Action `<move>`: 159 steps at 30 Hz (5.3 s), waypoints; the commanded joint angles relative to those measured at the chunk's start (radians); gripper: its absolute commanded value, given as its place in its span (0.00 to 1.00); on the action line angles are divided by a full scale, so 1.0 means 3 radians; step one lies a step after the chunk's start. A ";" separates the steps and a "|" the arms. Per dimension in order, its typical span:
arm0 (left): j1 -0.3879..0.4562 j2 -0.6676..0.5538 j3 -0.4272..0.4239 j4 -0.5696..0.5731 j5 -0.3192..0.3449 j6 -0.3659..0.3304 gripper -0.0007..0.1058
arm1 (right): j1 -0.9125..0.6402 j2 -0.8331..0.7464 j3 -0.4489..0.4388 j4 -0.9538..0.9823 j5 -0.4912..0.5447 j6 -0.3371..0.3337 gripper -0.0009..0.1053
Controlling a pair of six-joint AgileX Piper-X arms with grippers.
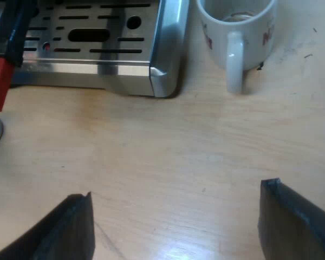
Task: Grind coffee beans and then tamp
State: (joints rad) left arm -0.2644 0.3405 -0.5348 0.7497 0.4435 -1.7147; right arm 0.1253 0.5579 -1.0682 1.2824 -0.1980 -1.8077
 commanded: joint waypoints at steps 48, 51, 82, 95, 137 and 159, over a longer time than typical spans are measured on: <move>-0.0379 0.0627 0.0087 -0.0622 0.0602 0.0196 0.72 | 0.3621 0.0952 0.2076 -0.4040 0.2838 0.1530 0.62; -0.0379 0.0627 0.0087 -0.0622 0.0602 0.0196 0.72 | 0.3621 0.1113 0.2116 -0.4244 0.2846 0.1415 0.57; -0.0379 0.0627 0.0087 -0.0622 0.0602 0.0222 0.72 | 0.3614 0.1782 0.2115 -0.5484 0.3292 0.1203 0.16; -0.0379 0.0627 0.0087 -0.0622 0.0602 0.0222 0.72 | 0.3614 0.1875 0.2115 -0.5495 0.3292 0.1077 0.16; -0.0379 0.0627 0.0087 -0.0622 0.0602 0.0222 0.72 | 0.3470 0.2157 0.2098 -0.6009 0.3639 0.0999 0.16; -0.0379 0.0627 0.0087 -0.0622 0.0602 0.0222 0.72 | 0.3683 0.2157 0.2098 -0.6009 0.3699 0.0855 0.16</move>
State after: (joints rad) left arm -0.3731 0.5302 -0.5087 0.5739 0.6163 -1.6466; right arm 1.2285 1.2042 -0.4321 -0.5129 0.9038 -1.5331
